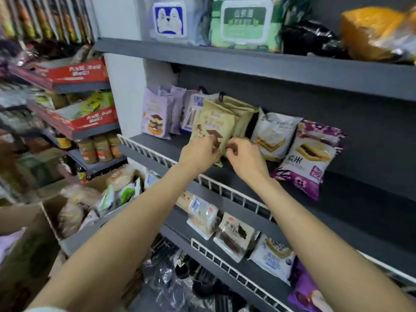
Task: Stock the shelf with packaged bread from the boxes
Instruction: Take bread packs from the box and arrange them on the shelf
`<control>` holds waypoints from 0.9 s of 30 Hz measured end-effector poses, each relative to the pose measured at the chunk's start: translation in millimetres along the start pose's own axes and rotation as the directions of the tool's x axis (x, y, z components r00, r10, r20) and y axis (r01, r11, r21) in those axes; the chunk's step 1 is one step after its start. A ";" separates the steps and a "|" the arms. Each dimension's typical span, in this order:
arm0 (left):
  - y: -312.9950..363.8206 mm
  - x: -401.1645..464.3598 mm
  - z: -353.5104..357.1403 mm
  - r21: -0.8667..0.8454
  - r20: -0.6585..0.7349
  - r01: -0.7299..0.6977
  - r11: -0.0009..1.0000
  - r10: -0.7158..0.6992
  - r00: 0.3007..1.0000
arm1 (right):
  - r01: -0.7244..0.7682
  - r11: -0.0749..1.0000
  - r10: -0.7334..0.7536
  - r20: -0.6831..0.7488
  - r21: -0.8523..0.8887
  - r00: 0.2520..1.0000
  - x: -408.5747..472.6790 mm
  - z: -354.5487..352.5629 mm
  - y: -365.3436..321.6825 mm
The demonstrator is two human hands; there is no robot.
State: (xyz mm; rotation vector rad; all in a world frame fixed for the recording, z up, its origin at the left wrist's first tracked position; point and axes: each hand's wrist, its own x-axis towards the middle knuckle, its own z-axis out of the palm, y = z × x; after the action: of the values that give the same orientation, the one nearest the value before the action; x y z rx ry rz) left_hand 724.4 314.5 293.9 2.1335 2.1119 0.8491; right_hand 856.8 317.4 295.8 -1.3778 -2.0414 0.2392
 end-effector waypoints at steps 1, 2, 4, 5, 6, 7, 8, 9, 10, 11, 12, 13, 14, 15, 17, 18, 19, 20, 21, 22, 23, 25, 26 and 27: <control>-20.4 -11.2 -9.8 -0.034 -0.014 0.050 0.998 -0.050 0.999 | 0.013 0.998 -0.015 0.034 0.058 0.999 -0.2 11.4 -18.2; -42.9 -23.0 -19.9 -0.056 -0.029 0.094 0.994 -0.096 0.995 | 0.031 0.994 -0.038 0.072 0.101 0.997 -0.7 24.9 -37.2; -90.3 -49.5 -38.9 -0.061 -0.056 0.179 0.982 -0.182 0.982 | 0.089 0.983 -0.114 0.155 0.162 0.981 -3.5 57.1 -76.5; -114.0 -64.9 -47.0 -0.058 -0.070 0.229 0.972 -0.233 0.970 | 0.125 0.975 -0.161 0.200 0.182 0.966 -6.2 76.0 -96.2; -139.6 -81.1 -53.8 -0.056 -0.082 0.291 0.955 -0.295 0.952 | 0.154 0.970 -0.200 0.254 0.190 0.946 -10.4 96.9 -116.3; -164.6 -98.6 -60.6 -0.060 -0.095 0.356 0.933 -0.360 0.928 | 0.175 0.966 -0.229 0.319 0.190 0.920 -16.2 118.0 -137.1; -190.5 -116.4 -66.5 -0.074 -0.106 0.417 0.906 -0.423 0.900 | 0.188 0.963 -0.251 0.391 0.192 0.885 -22.6 140.3 -157.1; -216.9 -134.8 -72.0 -0.087 -0.119 0.470 0.878 -0.478 0.870 | 0.202 0.959 -0.274 0.459 0.200 0.845 -30.4 162.8 -177.1; -244.2 -153.4 -77.0 -0.095 -0.127 0.515 0.852 -0.524 0.842 | 0.212 0.954 -0.294 0.522 0.211 0.801 -38.6 186.2 -197.2; -272.0 -172.2 -82.4 -0.094 -0.127 0.562 0.822 -0.570 0.812 | 0.220 0.950 -0.310 0.572 0.222 0.759 -48.0 209.8 -217.1; -301.7 -191.6 -87.3 -0.090 -0.123 0.610 0.787 -0.617 0.777 | 0.223 0.947 -0.321 0.617 0.232 0.719 -57.4 235.2 -237.3; -331.1 -211.0 -90.6 -0.088 -0.117 0.658 0.748 -0.664 0.739 | 0.227 0.943 -0.332 0.654 0.243 0.680 -66.6 260.3 -256.5; -360.9 -229.6 -93.3 -0.084 -0.113 0.697 0.713 -0.701 0.704 | 0.221 0.942 -0.337 0.686 0.254 0.645 -75.7 285.3 -276.0; -391.1 -248.5 -96.2 -0.081 -0.114 0.734 0.674 -0.738 0.665 | 0.218 0.941 -0.339 0.712 0.260 0.615 -85.2 311.5 -295.8; -444.5 -283.4 -100.2 -0.069 -0.095 0.794 0.603 -0.797 0.597 | 0.199 0.946 -0.325 0.760 0.257 0.563 -102.8 361.2 -330.2; -466.5 -298.7 -101.6 -0.051 -0.061 0.818 0.573 -0.820 0.570 | 0.186 0.947 -0.320 0.771 0.260 0.551 -110.9 384.7 -343.3; -494.7 -315.7 -103.5 -0.028 -0.017 0.840 0.543 -0.840 0.542 | 0.173 0.950 -0.313 0.780 0.262 0.542 -121.1 412.2 -360.7; -521.1 -331.6 -104.7 -0.003 0.024 0.857 0.515 -0.857 0.515 | 0.167 0.952 -0.306 0.790 0.256 0.531 -131.0 437.3 -376.7; -547.4 -347.6 -103.3 0.030 0.056 0.873 0.486 -0.873 0.484 | 0.172 0.953 -0.303 0.802 0.250 0.515 -140.9 459.5 -391.2; -572.2 -363.1 -100.8 0.064 0.083 0.885 0.461 -0.886 0.456 | 0.183 0.953 -0.302 0.813 0.243 0.497 -150.3 482.2 -403.7; -595.8 -378.5 -97.0 0.091 0.113 0.893 0.441 -0.895 0.431 | 0.201 0.951 -0.303 0.827 0.234 0.474 -159.4 504.9 -413.6; -633.3 -405.9 -86.9 0.147 0.201 0.892 0.427 -0.896 0.396 | 0.254 0.944 -0.304 0.859 0.212 0.413 -178.6 549.9 -427.1; -647.4 -417.7 -80.3 0.184 0.259 0.886 0.425 -0.891 0.374 | 0.284 0.938 -0.299 0.879 0.198 0.373 -188.5 571.6 -431.2; -660.9 -429.4 -72.3 0.215 0.323 0.876 0.431 -0.878 0.353 | 0.317 0.931 -0.285 0.900 0.179 0.329 -197.7 590.5 -434.9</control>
State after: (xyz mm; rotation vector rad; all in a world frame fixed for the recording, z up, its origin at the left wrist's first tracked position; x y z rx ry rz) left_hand 116.3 -56.0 -51.4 0.6825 2.4585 0.2161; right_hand 213.8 75.8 -28.4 -0.8347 -3.1850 1.0163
